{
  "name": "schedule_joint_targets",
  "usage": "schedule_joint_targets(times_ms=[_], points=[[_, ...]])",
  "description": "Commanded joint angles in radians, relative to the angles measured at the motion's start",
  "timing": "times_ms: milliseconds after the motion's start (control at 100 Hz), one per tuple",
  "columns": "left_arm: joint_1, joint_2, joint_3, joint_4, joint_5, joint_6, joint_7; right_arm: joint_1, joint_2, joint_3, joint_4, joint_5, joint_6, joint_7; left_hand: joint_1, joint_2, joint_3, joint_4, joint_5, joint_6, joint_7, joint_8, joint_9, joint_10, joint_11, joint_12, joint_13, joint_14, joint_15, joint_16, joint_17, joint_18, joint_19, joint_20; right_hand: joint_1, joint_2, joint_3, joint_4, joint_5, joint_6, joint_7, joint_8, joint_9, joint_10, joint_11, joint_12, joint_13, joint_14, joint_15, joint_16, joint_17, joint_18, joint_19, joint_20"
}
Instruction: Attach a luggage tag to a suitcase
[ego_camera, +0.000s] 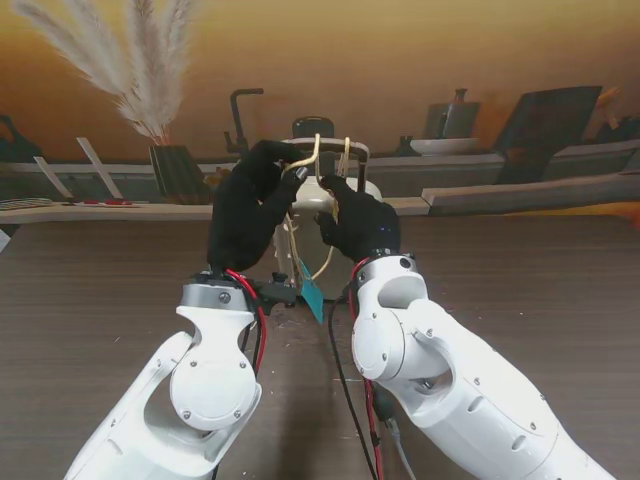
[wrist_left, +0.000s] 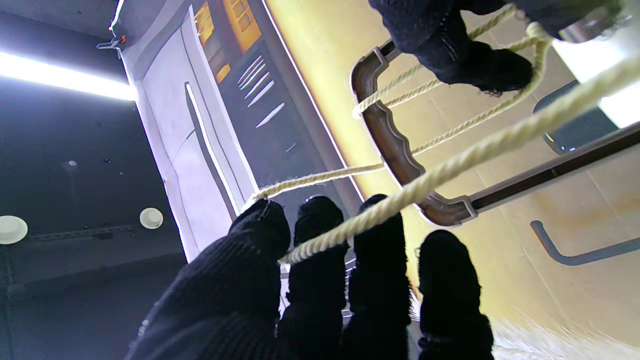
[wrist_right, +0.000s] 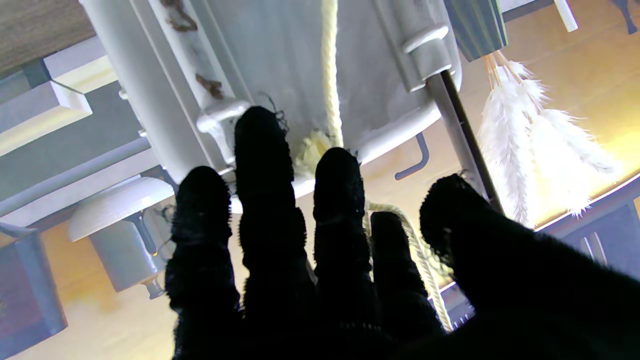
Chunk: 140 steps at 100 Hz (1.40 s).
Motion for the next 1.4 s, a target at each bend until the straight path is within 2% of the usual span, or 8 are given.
schedule_joint_targets(times_ms=[0, 180, 240, 350, 470, 660, 990, 1390], points=[[0.003, 0.001, -0.002, -0.015, 0.005, 0.0, -0.015, 0.004, -0.002, 0.001, 0.0, 0.017, -0.009, 0.021, 0.035, -0.015, -0.007, 0.02, 0.008, 0.002, 0.0, -0.013, 0.009, -0.01, -0.014, -0.012, 0.005, -0.001, -0.005, -0.015, -0.001, -0.008, 0.017, -0.001, -0.022, 0.025, -0.03, 0.033, 0.02, -0.045, 0.038, 0.015, -0.029, -0.001, 0.032, 0.026, -0.018, 0.004, 0.022, -0.003, -0.02, 0.0, 0.004, 0.013], [0.005, 0.001, -0.003, -0.016, 0.009, 0.0, -0.016, -0.009, -0.003, 0.012, -0.01, 0.061, -0.033, 0.026, 0.035, -0.015, -0.007, 0.019, 0.011, 0.001, -0.003, -0.017, 0.008, -0.01, -0.015, -0.013, 0.005, -0.001, -0.005, -0.015, -0.001, -0.008, 0.016, -0.002, -0.04, 0.023, -0.026, 0.034, 0.142, -0.111, 0.098, 0.056, -0.063, 0.005, 0.02, 0.033, -0.034, -0.001, 0.024, -0.003, -0.025, -0.005, 0.007, 0.015], [0.004, 0.001, -0.002, -0.016, 0.009, 0.001, -0.016, -0.02, -0.005, 0.021, -0.015, 0.074, -0.044, 0.019, 0.035, -0.015, -0.007, 0.019, 0.011, 0.001, -0.003, -0.017, 0.008, -0.01, -0.015, -0.013, 0.005, -0.001, -0.005, -0.015, -0.002, -0.008, 0.016, -0.002, -0.046, 0.013, -0.014, 0.03, 0.197, -0.134, 0.085, 0.151, -0.088, 0.01, 0.008, 0.048, -0.044, -0.004, 0.025, -0.007, -0.029, -0.007, 0.006, 0.017], [0.002, 0.001, -0.001, -0.014, 0.008, 0.004, -0.015, -0.046, -0.01, 0.041, -0.026, 0.095, -0.07, -0.012, 0.034, -0.014, -0.007, 0.019, 0.011, 0.001, -0.003, -0.018, 0.008, -0.011, -0.015, -0.013, 0.004, 0.0, -0.008, -0.016, -0.002, -0.008, 0.015, -0.002, -0.02, -0.035, -0.019, -0.057, 0.247, -0.171, 0.153, 0.19, -0.137, 0.014, 0.004, 0.045, -0.07, -0.008, 0.023, -0.01, -0.038, -0.013, 0.005, 0.018], [-0.003, -0.001, 0.0, -0.007, 0.004, 0.009, -0.013, -0.074, -0.016, 0.067, -0.045, 0.128, -0.098, -0.039, 0.033, -0.014, -0.008, 0.019, 0.012, -0.005, -0.007, -0.022, 0.004, -0.011, -0.018, -0.015, 0.002, 0.0, -0.014, -0.018, -0.008, -0.01, 0.011, -0.004, -0.009, -0.09, -0.002, -0.083, 0.27, -0.19, 0.224, 0.215, -0.19, 0.019, -0.014, 0.034, -0.106, -0.01, 0.013, -0.015, -0.056, -0.018, -0.004, 0.016], [-0.017, -0.004, -0.003, 0.008, -0.006, 0.024, -0.012, -0.099, -0.017, 0.096, -0.068, 0.154, -0.121, -0.053, 0.032, -0.012, -0.011, 0.017, 0.013, -0.014, -0.009, -0.025, -0.003, -0.011, -0.032, -0.022, -0.004, 0.0, -0.036, -0.028, -0.021, -0.013, -0.003, -0.012, -0.111, -0.275, 0.14, -0.074, 0.32, -0.192, 0.232, 0.308, -0.255, 0.012, -0.024, 0.01, -0.157, -0.024, -0.024, -0.033, -0.08, -0.032, -0.029, 0.009], [-0.02, -0.008, -0.012, 0.033, -0.013, 0.044, -0.002, -0.115, -0.028, 0.112, -0.067, 0.163, -0.145, -0.106, 0.034, -0.012, -0.017, 0.015, 0.016, -0.022, -0.009, -0.028, -0.006, -0.01, -0.039, -0.028, -0.008, 0.001, -0.049, -0.032, -0.03, -0.013, -0.012, -0.02, 0.01, -0.501, 0.136, -0.154, 0.373, -0.266, 0.529, 0.434, -0.254, -0.002, -0.018, -0.006, -0.172, -0.03, -0.077, -0.057, -0.08, -0.033, -0.054, -0.005], [0.005, -0.008, -0.027, 0.05, -0.023, 0.043, 0.004, -0.12, -0.04, 0.123, -0.065, 0.2, -0.163, -0.143, 0.02, -0.022, -0.013, 0.021, 0.016, -0.023, -0.015, -0.037, -0.016, -0.006, -0.054, -0.016, -0.021, 0.002, -0.076, -0.041, -0.05, -0.016, -0.03, -0.038, 0.04, -0.483, 0.183, -0.141, 0.485, -0.25, 0.636, 0.515, -0.221, 0.008, -0.061, -0.04, -0.173, -0.016, -0.127, -0.073, -0.084, -0.024, -0.074, -0.016]])
